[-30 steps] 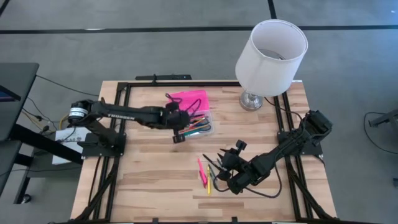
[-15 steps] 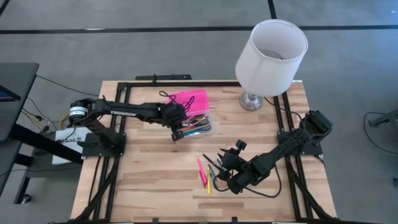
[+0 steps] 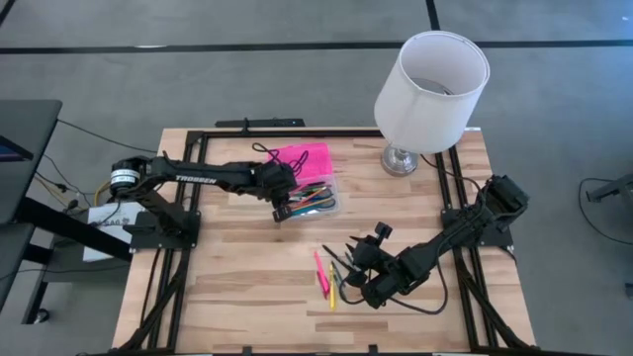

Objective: Pick & place school supplies into a supply box
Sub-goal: Put the pink pencil into the pink supply box, then put the green crayon into the pink supply box

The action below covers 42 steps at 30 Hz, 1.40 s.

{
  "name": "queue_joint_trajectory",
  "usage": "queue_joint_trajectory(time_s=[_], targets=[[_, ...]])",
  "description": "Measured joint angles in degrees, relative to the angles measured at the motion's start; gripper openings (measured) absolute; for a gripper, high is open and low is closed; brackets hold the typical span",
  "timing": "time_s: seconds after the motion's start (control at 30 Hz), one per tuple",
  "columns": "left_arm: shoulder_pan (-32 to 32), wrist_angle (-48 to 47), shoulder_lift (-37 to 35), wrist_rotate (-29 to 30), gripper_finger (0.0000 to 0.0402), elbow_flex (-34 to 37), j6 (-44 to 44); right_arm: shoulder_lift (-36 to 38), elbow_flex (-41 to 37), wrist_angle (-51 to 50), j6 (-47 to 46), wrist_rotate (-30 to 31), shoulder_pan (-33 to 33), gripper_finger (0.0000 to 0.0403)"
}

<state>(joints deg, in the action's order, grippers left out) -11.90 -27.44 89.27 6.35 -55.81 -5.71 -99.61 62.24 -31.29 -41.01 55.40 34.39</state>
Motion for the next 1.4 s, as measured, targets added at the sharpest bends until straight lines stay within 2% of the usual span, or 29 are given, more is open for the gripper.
queue_joint_trajectory(time_s=[0.2, 0.43, 0.63, 0.73, 0.87, 1.03, 1.13, 1.27, 1.4], targets=[[0.00, -0.02, 0.00, 0.02, 0.0063, 0.00, -0.39, 0.00, 0.00, 0.02, 0.00, 0.00, 0.00, 0.0097], [0.00, -0.02, 0.00, 0.02, 0.0070, 0.00, -0.15, 0.00, 0.00, 0.02, 0.00, 0.00, 0.00, 0.0097], [0.68, -0.04, 0.00, -0.23, 0.0071, 0.00, 5.44, 0.00, 0.00, 0.01, 0.00, -0.02, 0.00, 0.0097], [2.36, -0.20, 0.00, -2.50, 0.0071, 0.00, 7.37, 0.00, 0.00, 0.01, -0.45, -1.08, 0.00, 0.0097], [6.88, -0.50, -0.01, -2.73, 0.0071, 0.17, 9.01, 0.00, 0.00, 0.22, -1.11, -5.19, 0.01, 0.0097], [14.65, 1.98, -0.60, 1.72, 0.0071, 3.09, 9.96, -0.02, -1.44, 0.87, -4.45, -7.85, 0.84, 0.0097], [19.02, 4.29, -2.18, 4.90, 0.0071, 6.16, 9.98, -0.02, -1.96, 0.27, -6.72, -7.97, 1.51, 0.0097], [24.72, 8.19, -5.37, 5.58, 0.0071, 11.01, 9.51, -0.02, -2.36, 0.40, -8.56, -8.15, 1.64, 0.0097], [30.69, 17.06, -9.89, 6.92, 0.0071, 18.63, 7.22, -0.02, -2.36, 1.71, -8.66, -8.61, 1.44, 0.0097]])
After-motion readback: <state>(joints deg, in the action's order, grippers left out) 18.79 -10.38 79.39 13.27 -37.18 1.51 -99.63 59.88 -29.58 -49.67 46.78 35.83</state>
